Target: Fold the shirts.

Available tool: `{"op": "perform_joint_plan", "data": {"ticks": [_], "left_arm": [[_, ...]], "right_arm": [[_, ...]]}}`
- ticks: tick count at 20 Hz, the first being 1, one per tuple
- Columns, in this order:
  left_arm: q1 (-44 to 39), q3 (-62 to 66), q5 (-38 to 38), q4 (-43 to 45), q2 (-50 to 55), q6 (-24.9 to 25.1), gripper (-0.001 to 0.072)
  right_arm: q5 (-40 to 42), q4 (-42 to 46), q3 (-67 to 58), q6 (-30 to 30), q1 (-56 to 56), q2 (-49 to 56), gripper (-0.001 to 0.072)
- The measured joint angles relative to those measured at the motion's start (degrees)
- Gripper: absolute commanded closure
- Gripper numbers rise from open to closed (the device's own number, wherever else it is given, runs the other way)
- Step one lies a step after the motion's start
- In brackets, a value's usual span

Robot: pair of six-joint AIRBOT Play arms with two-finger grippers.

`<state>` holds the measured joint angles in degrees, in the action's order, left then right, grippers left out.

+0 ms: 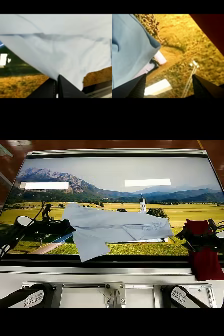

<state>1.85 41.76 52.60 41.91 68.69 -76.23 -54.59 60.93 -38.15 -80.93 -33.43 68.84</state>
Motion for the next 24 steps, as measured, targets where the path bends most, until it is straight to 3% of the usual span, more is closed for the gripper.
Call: {"op": "perform_joint_plan", "data": {"ticks": [8, 12, 14, 15, 16, 20, 24], "left_arm": [[-0.07, 1.14, 0.55, -0.90, -7.61, 0.50, 0.0674], [-0.07, 1.20, 0.50, -1.44, -8.46, 0.52, 0.0674], [-0.07, 1.33, 0.48, -1.95, -8.61, 0.55, 0.0673], [-0.07, 1.51, 0.42, -2.27, -8.68, 0.57, 0.0674], [-0.07, 1.73, 0.35, -2.38, -8.72, 0.57, 0.0674], [-0.07, 3.85, -0.09, -2.75, -9.53, 2.56, 0.0674], [-0.07, 11.87, -2.86, -3.15, -14.29, 6.27, 0.0674]], "right_arm": [[7.15, -13.44, 0.90, 3.69, 0.92, 7.02, 0.0041], [10.75, -14.56, 0.87, 4.04, 5.40, 9.42, 0.0296], [12.50, -15.10, 0.90, 3.80, 7.82, 10.38, 0.0335], [13.18, -15.45, 0.90, 3.76, 8.85, 10.69, 0.0543], [13.60, -15.30, 0.90, 3.65, 9.55, 11.02, 0.0643], [9.79, -14.49, -0.63, 6.05, 10.93, 9.81, 0.0643], [2.43, -17.03, -6.75, 11.67, 11.15, 0.98, 0.0643]]}}
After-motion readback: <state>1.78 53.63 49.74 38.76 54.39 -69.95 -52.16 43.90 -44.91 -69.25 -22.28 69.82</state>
